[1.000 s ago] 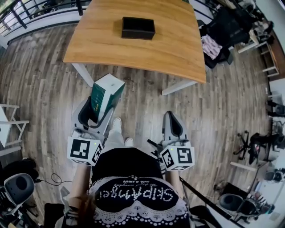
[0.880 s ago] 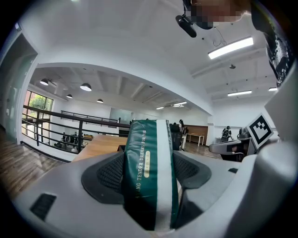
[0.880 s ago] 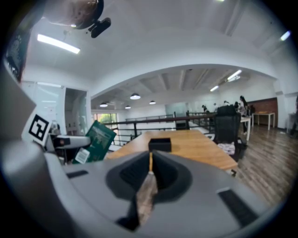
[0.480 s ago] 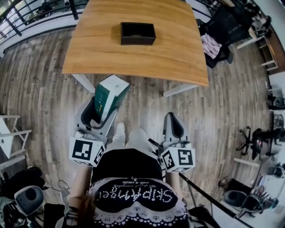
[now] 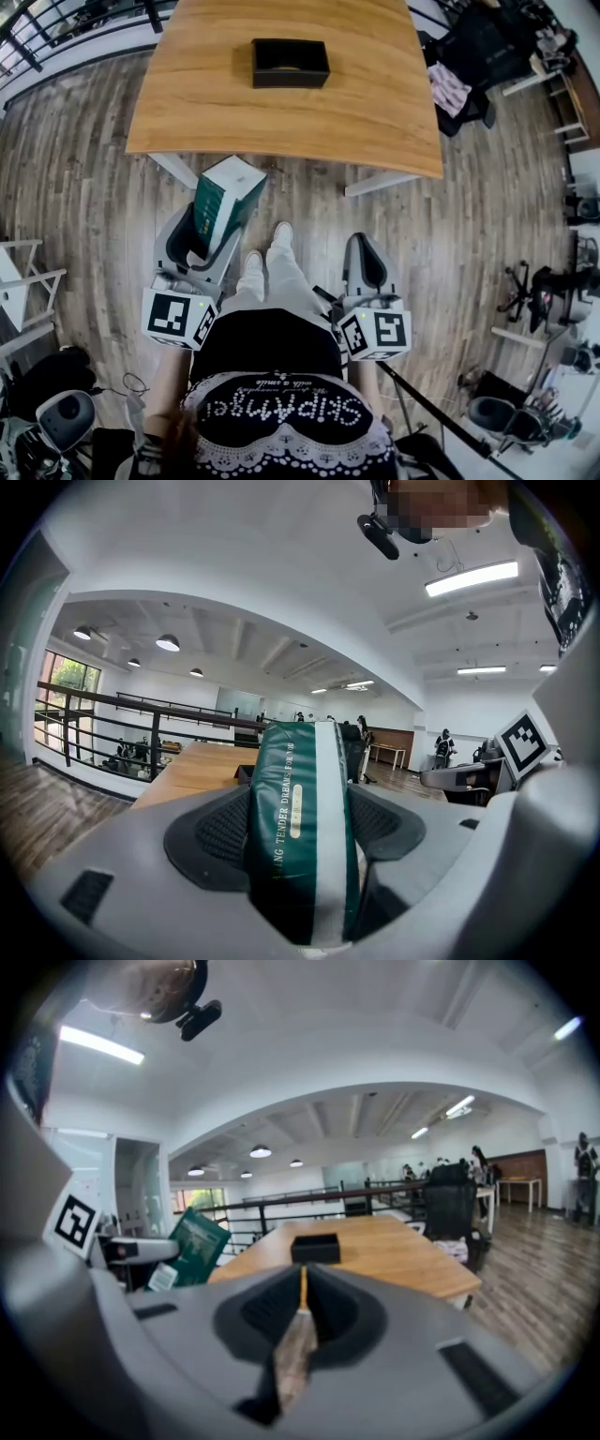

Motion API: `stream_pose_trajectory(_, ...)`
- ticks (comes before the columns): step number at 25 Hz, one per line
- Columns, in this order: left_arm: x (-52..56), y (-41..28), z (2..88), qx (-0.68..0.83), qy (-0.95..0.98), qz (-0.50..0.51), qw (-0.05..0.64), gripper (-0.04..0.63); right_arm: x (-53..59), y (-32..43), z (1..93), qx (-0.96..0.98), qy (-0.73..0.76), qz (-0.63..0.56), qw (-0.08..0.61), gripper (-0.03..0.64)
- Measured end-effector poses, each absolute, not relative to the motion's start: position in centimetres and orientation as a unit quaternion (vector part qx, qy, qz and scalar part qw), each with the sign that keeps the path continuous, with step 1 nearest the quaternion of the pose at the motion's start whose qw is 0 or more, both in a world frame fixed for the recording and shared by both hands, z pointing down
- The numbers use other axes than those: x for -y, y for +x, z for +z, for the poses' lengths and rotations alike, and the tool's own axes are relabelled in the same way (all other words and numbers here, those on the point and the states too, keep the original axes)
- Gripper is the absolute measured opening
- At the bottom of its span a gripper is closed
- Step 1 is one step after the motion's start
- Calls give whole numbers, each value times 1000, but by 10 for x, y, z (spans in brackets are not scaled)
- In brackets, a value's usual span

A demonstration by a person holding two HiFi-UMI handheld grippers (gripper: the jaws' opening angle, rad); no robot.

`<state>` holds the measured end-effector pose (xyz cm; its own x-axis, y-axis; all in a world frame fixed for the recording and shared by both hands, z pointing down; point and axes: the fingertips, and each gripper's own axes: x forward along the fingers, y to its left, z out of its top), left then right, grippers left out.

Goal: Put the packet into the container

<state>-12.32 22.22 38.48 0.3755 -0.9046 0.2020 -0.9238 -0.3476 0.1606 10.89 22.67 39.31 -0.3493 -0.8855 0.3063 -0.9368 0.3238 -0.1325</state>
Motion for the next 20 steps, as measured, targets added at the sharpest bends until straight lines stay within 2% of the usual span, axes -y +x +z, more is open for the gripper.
stream_pose_trajectory(20,-96,-103,378,595,794,33,119,345,-79,113,398,848,503,144,88,38)
